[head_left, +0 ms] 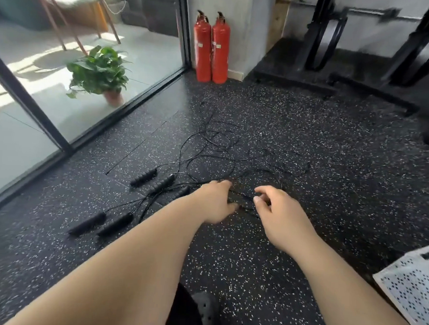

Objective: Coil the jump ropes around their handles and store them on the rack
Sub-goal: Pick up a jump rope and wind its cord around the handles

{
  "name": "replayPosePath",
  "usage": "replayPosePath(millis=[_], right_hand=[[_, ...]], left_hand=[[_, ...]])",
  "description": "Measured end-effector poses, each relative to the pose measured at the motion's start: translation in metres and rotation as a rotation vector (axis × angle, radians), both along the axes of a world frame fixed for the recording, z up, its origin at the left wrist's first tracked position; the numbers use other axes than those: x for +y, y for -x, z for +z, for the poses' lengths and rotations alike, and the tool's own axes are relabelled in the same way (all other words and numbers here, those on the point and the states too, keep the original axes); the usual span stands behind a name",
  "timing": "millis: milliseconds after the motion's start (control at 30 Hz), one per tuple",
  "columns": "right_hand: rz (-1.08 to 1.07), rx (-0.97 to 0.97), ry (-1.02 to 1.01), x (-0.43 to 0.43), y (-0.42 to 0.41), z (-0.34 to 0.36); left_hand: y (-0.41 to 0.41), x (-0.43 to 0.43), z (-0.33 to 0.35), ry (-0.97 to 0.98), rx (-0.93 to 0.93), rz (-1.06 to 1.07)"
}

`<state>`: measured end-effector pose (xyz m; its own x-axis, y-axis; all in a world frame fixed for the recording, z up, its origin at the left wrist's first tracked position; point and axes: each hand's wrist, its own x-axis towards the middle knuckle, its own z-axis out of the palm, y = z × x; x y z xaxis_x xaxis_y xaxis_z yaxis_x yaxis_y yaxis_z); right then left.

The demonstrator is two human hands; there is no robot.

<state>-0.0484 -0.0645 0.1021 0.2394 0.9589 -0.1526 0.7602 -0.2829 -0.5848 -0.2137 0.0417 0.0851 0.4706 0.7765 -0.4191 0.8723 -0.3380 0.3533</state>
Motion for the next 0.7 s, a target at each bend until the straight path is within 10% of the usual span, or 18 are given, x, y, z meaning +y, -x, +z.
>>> replayPosePath(millis=[700], right_hand=[[0.188,-0.005,0.243,0.047,0.112,-0.120]], left_hand=[[0.144,0.048,-0.145,0.065,0.053,0.230]])
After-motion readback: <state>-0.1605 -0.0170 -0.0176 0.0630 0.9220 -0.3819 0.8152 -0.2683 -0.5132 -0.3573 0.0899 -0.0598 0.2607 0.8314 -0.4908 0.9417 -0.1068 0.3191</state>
